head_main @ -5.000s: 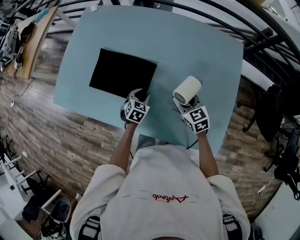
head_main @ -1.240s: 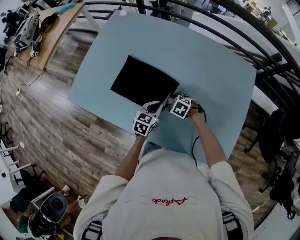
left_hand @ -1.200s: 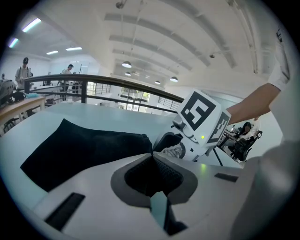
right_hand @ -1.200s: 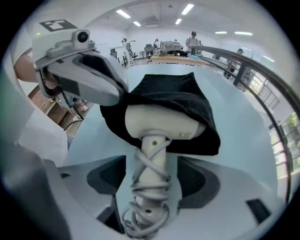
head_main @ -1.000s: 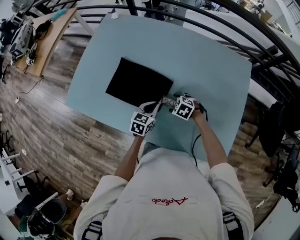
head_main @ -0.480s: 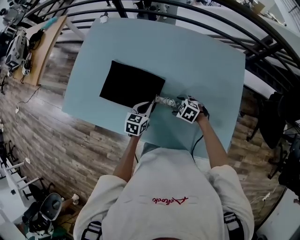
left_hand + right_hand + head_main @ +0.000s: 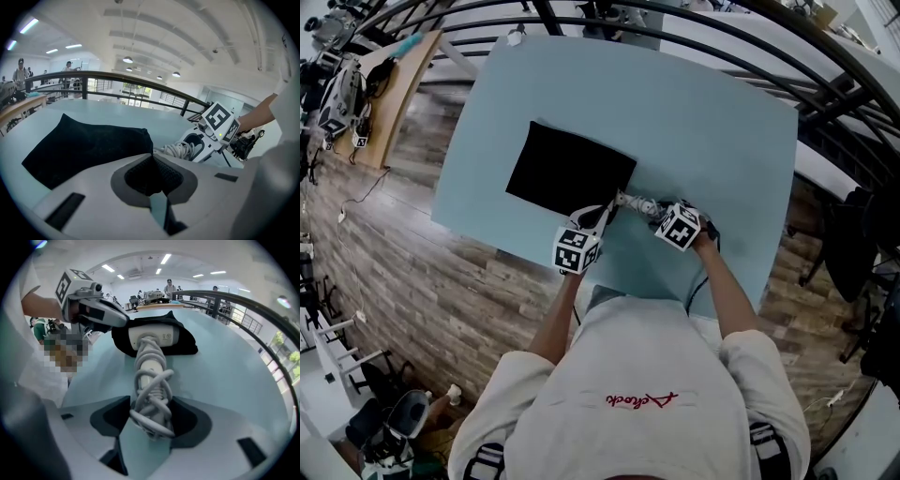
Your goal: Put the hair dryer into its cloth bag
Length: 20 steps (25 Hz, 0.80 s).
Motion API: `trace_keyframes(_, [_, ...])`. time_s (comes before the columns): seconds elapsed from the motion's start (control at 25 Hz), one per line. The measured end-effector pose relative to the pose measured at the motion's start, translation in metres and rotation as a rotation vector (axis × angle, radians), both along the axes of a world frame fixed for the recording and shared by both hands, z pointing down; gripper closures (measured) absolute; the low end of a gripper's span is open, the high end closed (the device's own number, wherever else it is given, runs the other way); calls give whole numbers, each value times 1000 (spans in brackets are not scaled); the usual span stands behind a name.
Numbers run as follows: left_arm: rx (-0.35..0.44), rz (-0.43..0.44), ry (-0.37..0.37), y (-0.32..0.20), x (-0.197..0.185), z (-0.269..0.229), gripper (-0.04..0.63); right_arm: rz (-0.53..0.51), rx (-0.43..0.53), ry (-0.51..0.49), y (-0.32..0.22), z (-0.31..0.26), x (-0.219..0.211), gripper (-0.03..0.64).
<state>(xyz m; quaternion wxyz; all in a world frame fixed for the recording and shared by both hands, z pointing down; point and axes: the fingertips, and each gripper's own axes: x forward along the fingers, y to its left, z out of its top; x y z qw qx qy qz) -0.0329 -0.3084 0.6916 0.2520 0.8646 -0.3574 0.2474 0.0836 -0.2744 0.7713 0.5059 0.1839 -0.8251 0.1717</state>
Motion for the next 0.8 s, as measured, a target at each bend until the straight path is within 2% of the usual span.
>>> trace_keyframes(0.4, [13, -2, 18, -1, 1, -8, 583, -16, 55, -28, -12, -34, -9, 350])
trace_keyframes(0.8, [17, 1, 36, -1, 4, -12, 583, -18, 82, -65, -24, -43, -30, 351])
